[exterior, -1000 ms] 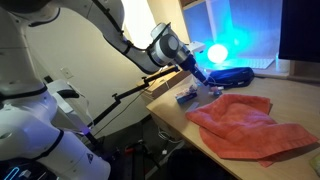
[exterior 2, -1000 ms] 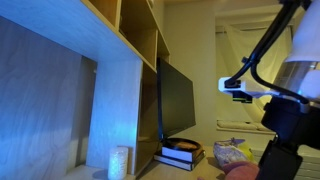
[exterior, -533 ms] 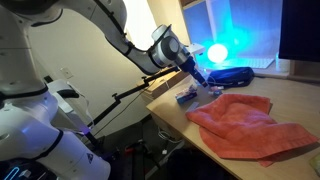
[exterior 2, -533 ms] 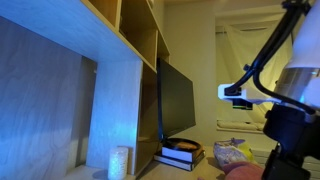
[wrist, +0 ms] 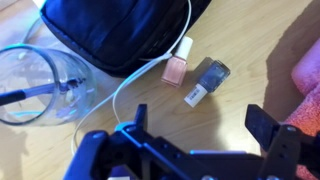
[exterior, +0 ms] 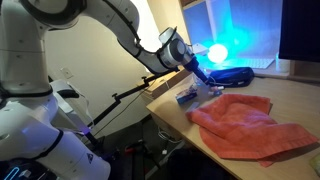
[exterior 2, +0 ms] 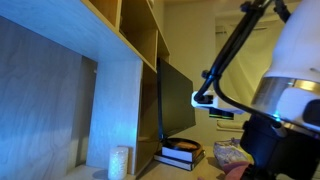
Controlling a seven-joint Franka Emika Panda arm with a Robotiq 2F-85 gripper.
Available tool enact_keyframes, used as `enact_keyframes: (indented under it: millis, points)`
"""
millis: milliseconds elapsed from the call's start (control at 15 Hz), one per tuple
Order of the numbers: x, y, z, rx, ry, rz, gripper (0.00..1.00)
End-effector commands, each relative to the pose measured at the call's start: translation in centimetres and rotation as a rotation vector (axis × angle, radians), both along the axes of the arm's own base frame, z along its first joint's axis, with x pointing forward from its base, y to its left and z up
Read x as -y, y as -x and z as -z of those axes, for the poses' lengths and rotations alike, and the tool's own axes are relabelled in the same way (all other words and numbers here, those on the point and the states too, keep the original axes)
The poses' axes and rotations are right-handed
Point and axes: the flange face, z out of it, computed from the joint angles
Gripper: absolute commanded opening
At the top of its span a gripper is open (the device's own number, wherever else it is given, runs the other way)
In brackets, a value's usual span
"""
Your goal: Slide the bag to the right, move the two nail polish bottles on the table to the right, pull the peach towel forward and put the two nail polish bottles on the towel
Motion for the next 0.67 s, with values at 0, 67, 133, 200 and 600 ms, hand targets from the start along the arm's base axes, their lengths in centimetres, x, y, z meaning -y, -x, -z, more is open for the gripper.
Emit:
enact_keyframes:
  millis: [0,67,133,200,600]
  points:
    - [-0.1,-2.4,0.8,0.011,-0.037,0.102,1.0]
    - [0.2,-2.8,1.3,0.004,-0.059,0.128,1.0]
    - [0.5,-3.1,1.7,0.0,-0.057,0.161,1.0]
    - [0.9,-3.6,2.2,-0.001,-0.055,0.198,1.0]
    - [2.8,-4.8,5.0,-0.039,-0.036,0.332,1.0]
